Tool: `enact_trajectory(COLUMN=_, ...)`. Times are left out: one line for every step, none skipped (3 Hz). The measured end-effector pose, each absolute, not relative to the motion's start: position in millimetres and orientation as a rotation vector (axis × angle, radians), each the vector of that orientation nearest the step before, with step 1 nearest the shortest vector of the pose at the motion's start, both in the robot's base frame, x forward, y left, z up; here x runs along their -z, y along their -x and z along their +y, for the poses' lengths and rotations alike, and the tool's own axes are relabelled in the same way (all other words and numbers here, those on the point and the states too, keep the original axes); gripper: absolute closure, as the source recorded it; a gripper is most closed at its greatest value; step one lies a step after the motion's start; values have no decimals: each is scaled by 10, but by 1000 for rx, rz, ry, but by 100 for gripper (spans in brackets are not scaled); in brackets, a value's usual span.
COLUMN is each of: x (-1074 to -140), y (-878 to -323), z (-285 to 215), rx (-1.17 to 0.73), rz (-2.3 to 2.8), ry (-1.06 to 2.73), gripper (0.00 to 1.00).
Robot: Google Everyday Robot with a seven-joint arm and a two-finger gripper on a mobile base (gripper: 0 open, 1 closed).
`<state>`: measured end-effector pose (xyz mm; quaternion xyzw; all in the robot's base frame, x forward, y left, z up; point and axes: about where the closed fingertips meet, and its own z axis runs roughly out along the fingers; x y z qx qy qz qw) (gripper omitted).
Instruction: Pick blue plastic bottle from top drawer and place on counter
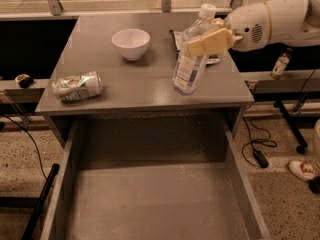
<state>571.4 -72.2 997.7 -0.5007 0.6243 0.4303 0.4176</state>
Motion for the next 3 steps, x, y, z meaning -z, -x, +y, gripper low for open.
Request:
enact_trajectory(x=-9962, y=-5711, z=-655, rx=-1078, rz=1560, ry=1275, gripper=100)
enact_trajectory(x=-9937, y=-5729, z=-616, rx=-1076, rz=1580, ry=1283, gripper=100)
enact_trajectory(x=-9913, y=-5827, z=-721, rx=-990, rz=1620, ry=1244, gripper=100)
